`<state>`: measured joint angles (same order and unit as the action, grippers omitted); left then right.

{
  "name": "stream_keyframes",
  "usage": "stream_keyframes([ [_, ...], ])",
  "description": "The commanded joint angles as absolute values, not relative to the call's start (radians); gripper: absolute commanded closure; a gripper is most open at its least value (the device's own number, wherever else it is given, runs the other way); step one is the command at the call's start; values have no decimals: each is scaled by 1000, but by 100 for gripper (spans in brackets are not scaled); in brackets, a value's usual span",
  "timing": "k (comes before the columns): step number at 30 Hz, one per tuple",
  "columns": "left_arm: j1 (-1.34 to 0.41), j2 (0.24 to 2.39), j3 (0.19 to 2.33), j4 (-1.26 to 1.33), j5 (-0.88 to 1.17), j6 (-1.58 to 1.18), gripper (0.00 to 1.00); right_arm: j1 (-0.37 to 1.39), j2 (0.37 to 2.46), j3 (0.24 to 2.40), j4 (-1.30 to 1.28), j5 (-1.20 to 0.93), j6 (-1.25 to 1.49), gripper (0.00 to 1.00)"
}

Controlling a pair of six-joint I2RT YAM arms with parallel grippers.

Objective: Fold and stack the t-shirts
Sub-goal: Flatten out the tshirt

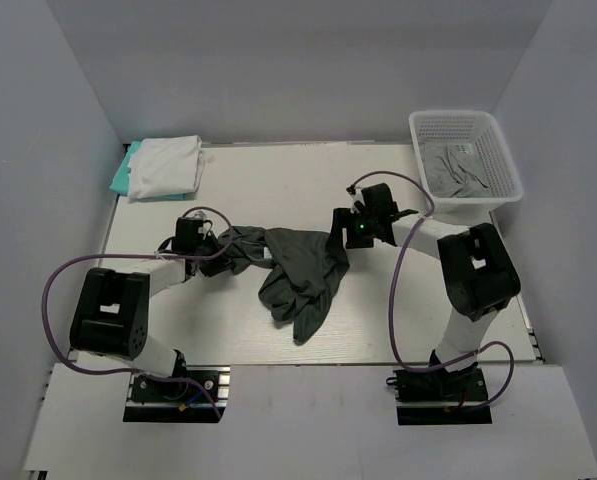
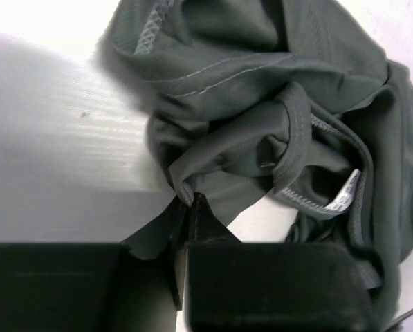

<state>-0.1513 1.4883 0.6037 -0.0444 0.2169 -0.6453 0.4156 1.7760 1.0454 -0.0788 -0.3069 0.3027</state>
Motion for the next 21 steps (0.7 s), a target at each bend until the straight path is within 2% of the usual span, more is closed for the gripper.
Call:
stream_keyframes([
  [1, -160, 1496, 679, -78, 216, -629, 100, 440, 1795, 1068, -52, -268, 305, 29],
  [3, -160, 1487, 689, -78, 216, -629, 100, 449, 1812, 1075, -52, -264, 313, 50],
  [4, -160, 1470, 689, -78, 216, -629, 100, 459, 1818, 1080, -52, -264, 310, 57],
  [5, -160, 1459, 698, -78, 216, -629, 100, 462, 1819, 1086, -54, -258, 295, 69],
  [7, -160, 1422, 698, -89, 216, -629, 100, 472, 1804, 1086, -58, -230, 296, 85],
  [8, -160, 1408, 707, -89, 216, -629, 100, 477, 1793, 1083, -54, -212, 298, 100],
  [12, -160, 1315, 753, -168, 164, -607, 100, 480, 1698, 1054, -32, -138, 313, 100],
  [17, -160, 1131, 864, -230, 120, -598, 100, 471, 1456, 1049, -37, -12, 318, 100],
  [21, -160, 910, 908, -267, 62, -598, 100, 469, 1162, 1045, -72, 176, 327, 100],
])
